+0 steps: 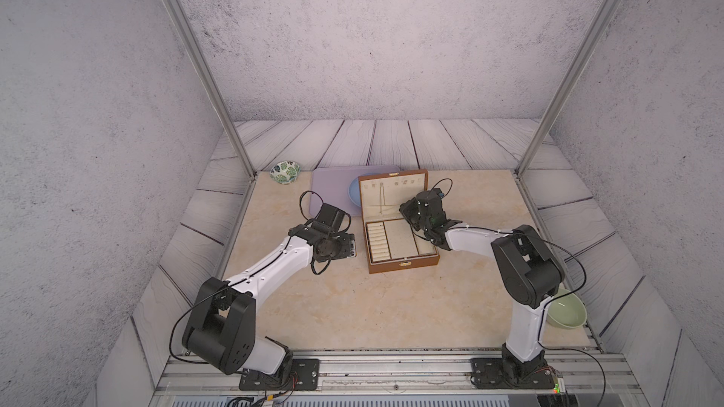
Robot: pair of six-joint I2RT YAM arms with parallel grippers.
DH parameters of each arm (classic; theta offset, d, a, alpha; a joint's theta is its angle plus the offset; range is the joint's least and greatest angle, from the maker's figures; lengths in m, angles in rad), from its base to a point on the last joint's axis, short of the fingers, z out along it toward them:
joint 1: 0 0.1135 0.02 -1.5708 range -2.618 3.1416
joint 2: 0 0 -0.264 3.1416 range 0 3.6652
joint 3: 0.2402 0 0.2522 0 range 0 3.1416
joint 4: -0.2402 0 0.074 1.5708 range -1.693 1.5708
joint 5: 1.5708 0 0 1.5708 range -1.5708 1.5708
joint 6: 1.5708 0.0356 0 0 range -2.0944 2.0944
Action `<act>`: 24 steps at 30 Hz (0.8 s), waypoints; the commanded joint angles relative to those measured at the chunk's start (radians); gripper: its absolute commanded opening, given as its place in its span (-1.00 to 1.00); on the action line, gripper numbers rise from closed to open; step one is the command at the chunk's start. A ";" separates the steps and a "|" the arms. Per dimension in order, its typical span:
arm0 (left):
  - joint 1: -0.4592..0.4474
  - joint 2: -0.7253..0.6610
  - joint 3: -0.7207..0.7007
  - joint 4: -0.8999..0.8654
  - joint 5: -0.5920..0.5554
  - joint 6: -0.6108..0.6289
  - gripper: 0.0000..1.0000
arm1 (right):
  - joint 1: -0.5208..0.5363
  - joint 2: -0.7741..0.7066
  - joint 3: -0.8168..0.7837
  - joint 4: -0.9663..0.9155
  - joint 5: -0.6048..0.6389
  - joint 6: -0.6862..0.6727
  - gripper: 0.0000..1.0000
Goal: Put jewelry chain into jewelry box
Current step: Open the storage slot of the jewelry box, then reset both arms
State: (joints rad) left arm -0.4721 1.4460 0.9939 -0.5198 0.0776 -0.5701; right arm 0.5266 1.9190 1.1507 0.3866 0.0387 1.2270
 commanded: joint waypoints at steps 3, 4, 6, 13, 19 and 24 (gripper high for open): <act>0.006 -0.016 0.039 -0.017 -0.032 -0.002 0.53 | -0.005 -0.087 0.028 0.020 -0.006 -0.097 -0.31; 0.006 -0.018 0.047 -0.022 -0.043 -0.001 0.53 | -0.006 -0.108 0.025 0.004 -0.006 -0.126 -0.17; 0.007 -0.026 0.072 -0.028 -0.068 0.003 0.55 | -0.006 -0.152 0.015 -0.034 -0.003 -0.189 0.19; 0.031 -0.074 0.109 0.009 -0.233 0.006 0.68 | -0.013 -0.402 -0.083 -0.221 0.061 -0.496 0.99; 0.054 -0.136 0.097 0.041 -0.461 0.031 1.00 | -0.044 -0.610 -0.147 -0.411 0.208 -0.757 0.99; 0.075 -0.160 0.050 0.080 -0.574 0.071 0.96 | -0.129 -0.694 -0.228 -0.418 0.251 -0.899 0.99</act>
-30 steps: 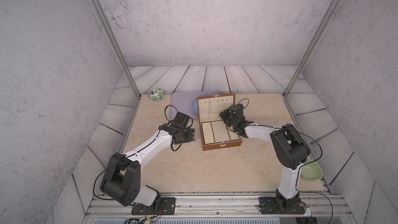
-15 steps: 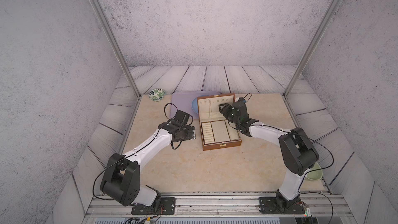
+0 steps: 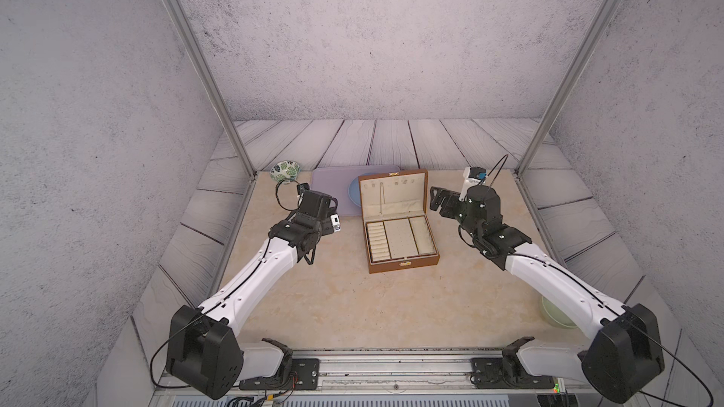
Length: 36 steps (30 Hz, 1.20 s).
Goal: Put jewelry chain into jewelry box
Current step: Reset both arms
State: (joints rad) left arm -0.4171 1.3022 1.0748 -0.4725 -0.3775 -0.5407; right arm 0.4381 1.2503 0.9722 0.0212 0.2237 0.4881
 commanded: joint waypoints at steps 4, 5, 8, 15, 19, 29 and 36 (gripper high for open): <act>0.070 -0.021 -0.175 0.206 -0.252 0.097 0.96 | -0.077 -0.035 -0.184 0.092 0.205 -0.336 0.99; 0.089 -0.017 -0.209 0.252 -0.265 0.120 0.96 | -0.082 -0.032 -0.223 0.152 0.270 -0.374 0.99; 0.177 0.015 -0.274 0.344 -0.279 0.173 0.96 | -0.120 -0.012 -0.340 0.321 0.343 -0.473 0.99; 0.300 0.185 -0.291 0.569 -0.178 0.403 0.96 | -0.247 0.196 -0.440 0.555 0.283 -0.480 0.99; 0.314 0.242 -0.405 0.883 -0.111 0.489 0.96 | -0.286 0.298 -0.478 0.712 0.237 -0.482 0.99; 0.355 0.222 -0.668 1.331 0.193 0.553 0.96 | -0.366 0.313 -0.568 0.855 -0.033 -0.472 0.99; 0.380 0.222 -0.622 1.243 0.233 0.532 0.96 | -0.365 0.320 -0.565 0.877 -0.018 -0.465 0.99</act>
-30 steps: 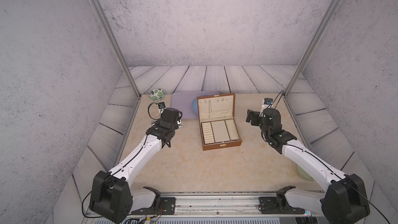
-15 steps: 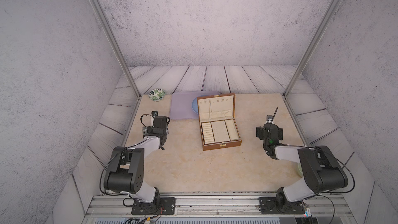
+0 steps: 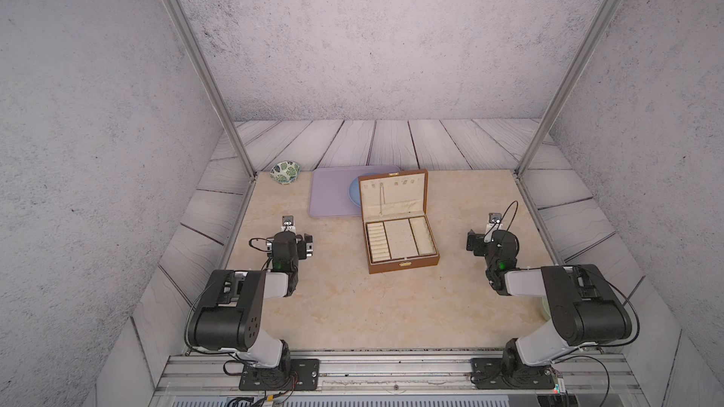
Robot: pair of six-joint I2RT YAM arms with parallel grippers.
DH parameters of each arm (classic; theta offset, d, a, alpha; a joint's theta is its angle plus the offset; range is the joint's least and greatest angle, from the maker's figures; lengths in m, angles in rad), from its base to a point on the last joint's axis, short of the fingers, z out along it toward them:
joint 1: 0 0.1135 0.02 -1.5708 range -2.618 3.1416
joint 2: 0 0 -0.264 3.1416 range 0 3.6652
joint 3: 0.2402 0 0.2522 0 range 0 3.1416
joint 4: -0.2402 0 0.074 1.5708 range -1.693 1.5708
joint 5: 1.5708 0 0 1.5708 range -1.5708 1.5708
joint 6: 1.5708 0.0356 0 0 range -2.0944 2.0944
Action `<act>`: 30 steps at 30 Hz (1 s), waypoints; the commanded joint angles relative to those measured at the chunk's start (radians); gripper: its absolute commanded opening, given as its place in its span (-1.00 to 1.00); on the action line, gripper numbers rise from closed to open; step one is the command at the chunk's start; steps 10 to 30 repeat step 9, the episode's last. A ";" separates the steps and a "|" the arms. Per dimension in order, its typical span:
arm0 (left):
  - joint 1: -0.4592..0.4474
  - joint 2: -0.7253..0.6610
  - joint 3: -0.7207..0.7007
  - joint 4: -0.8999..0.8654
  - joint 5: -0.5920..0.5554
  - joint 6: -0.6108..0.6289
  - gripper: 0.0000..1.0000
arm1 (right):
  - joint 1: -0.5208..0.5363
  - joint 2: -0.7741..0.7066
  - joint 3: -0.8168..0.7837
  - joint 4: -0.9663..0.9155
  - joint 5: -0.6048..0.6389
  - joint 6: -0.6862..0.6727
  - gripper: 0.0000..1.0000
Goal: Put jewelry chain into jewelry box
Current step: Reset both arms
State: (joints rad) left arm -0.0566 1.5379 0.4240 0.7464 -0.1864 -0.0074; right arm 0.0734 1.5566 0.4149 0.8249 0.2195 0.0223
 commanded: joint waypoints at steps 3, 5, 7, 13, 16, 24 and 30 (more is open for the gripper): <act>0.018 -0.015 0.029 0.024 0.038 0.000 0.96 | -0.002 0.013 -0.010 0.069 -0.011 0.000 0.98; 0.017 -0.010 0.028 0.031 0.035 0.001 0.96 | 0.000 0.014 -0.011 0.071 -0.011 0.001 0.99; 0.017 -0.008 0.032 0.023 0.039 0.000 0.96 | -0.001 0.014 -0.011 0.072 -0.011 0.001 0.99; 0.018 -0.011 0.031 0.020 0.041 0.000 0.96 | -0.002 0.014 -0.011 0.072 -0.011 0.001 0.99; 0.018 -0.011 0.031 0.020 0.041 0.000 0.96 | -0.002 0.014 -0.011 0.072 -0.011 0.001 0.99; 0.018 -0.011 0.031 0.020 0.041 0.000 0.96 | -0.002 0.014 -0.011 0.072 -0.011 0.001 0.99; 0.018 -0.011 0.031 0.020 0.041 0.000 0.96 | -0.002 0.014 -0.011 0.072 -0.011 0.001 0.99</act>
